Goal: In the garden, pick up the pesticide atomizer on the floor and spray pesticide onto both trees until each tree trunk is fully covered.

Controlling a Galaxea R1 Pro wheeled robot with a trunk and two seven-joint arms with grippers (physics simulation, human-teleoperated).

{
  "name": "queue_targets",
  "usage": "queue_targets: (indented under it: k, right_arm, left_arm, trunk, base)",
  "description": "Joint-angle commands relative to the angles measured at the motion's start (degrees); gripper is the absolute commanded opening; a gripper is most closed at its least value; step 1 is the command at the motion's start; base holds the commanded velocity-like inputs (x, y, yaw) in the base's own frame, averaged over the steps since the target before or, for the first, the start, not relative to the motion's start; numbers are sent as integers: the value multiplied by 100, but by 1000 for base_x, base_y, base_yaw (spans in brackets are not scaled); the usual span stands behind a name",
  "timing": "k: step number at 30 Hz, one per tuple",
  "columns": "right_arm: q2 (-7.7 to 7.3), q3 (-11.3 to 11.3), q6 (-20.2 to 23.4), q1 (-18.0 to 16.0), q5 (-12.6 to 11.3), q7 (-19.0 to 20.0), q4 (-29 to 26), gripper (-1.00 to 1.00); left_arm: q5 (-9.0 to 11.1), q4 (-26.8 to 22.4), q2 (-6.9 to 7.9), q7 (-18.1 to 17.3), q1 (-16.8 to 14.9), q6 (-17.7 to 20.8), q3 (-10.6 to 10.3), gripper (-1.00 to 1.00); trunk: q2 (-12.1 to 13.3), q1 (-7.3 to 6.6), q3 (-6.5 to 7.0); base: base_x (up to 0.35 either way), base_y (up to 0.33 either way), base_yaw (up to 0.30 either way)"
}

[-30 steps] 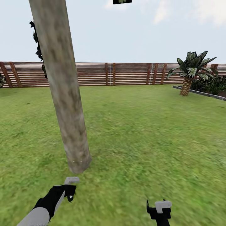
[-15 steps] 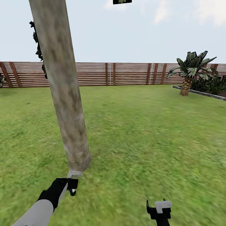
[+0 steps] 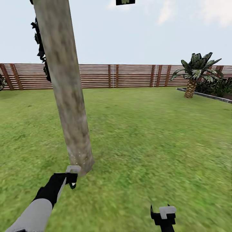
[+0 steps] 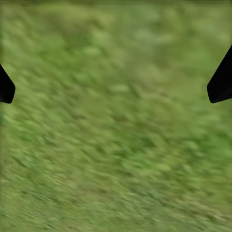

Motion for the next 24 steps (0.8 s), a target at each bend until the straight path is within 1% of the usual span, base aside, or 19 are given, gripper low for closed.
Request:
queue_targets:
  k: [1, 2, 3, 4, 5, 6, 8, 9, 10, 11, 12, 14, 15, 16, 18, 20, 21, 22, 24]
  right_arm:
    - [1, 1, 1, -4, 59, -58, 6, 100]
    - [1, 1, 1, -4, 59, -58, 6, 100]
    - [1, 1, 1, -4, 59, -58, 6, 100]
    - [1, 1, 1, -4, 59, -58, 6, 100]
    - [2, 3, 1, -4, 59, -58, 6, 100]
    - [1, 2, 0, -4, 59, -58, 6, 100]
    - [1, 1, 0, -4, 59, -58, 6, 100]
    - [1, 2, 0, -4, 59, -58, 6, 100]
    - [2, 4, 1, -4, 59, -58, 6, 100]
    - [2, 4, 1, -4, 59, -58, 6, 100]
    - [1, 3, 1, -4, 59, -58, 6, 100]
    - [1, 2, 1, -4, 59, -58, 6, 100]
    - [3, 6, -2, -4, 59, -58, 6, 100]
    - [4, 8, 0, -4, 59, -58, 6, 100]
    - [3, 8, 0, -4, 59, -58, 6, 100]
    - [5, 9, 1, -4, 59, -58, 6, 100]
    - [7, 9, 1, -4, 59, -57, 6, 100]
    - [6, 10, 1, -4, 59, -57, 6, 100]
    - [8, 8, 1, -4, 59, -56, 6, 100]
  left_arm:
    - [-54, -245, 51, -71, -49, 301, 14, -100]
    - [-49, -391, 143, -103, -78, 462, 10, -100]
    - [-45, -460, 229, -144, -89, 527, 11, -100]
    - [-42, -526, 356, -241, -98, 585, 11, -100]
    - [-40, -569, 435, -351, -103, 617, 8, -100]
    - [-48, -605, 444, -440, -106, 637, 1, -100]
    - [-52, -624, 376, -476, -108, 645, -4, -100]
    - [-56, -629, 271, -482, -110, 647, -23, -100]
    - [-65, -634, 113, -487, -111, 649, -91, -100]
    - [-67, -645, -26, -493, -115, 671, -234, -100]
    - [-60, -703, -76, -497, -120, 730, -318, -100]
    - [-54, -812, -102, -503, -123, 847, -366, -100]
    - [-50, -968, -102, -513, -125, 1043, -396, -100]
    - [-48, -1131, -71, -526, -125, 1169, -409, -100]
    - [-65, -1281, 1, -529, -126, 1226, -402, -100]
    - [-55, -1414, 211, -532, -121, 1257, -382, -100]
    - [-35, -1459, 356, -539, -119, 1272, -375, -100]
    - [-33, -1478, 391, -542, -115, 1277, -389, -100]
    - [-35, -1497, 375, -544, -110, 1281, -411, -100]
  trunk:
    - [-2, -1, -6]
    - [-2, -1, -6]
    - [-2, -1, -6]
    - [-2, -1, -6]
    - [-2, -1, -6]
    - [-2, -1, -6]
    - [-2, -1, -6]
    - [-2, -1, -6]
    - [-2, -1, -6]
    - [-2, -1, -6]
    - [-2, -1, -6]
    - [-2, -1, -6]
    - [-2, -1, -6]
    - [-2, -1, -6]
    - [-2, -1, -6]
    - [-2, -1, -6]
    - [-2, -1, -6]
    - [-2, -1, -6]
    - [-2, -1, -6]
  base:
    - [-4, 0, 0]
    - [-2, 0, 0]
    - [-1, 0, 0]
    - [0, 0, 0]
    - [0, 0, 0]
    - [0, 0, 0]
    - [0, 0, 0]
    - [0, 0, 0]
    - [0, 0, 0]
    - [0, 0, 0]
    - [0, 0, 0]
    - [0, 0, 0]
    - [0, 0, 0]
    - [0, 0, 0]
    - [0, 0, 0]
    - [0, 0, 0]
    - [0, 0, 0]
    - [0, 0, 0]
    - [-24, 0, 0]
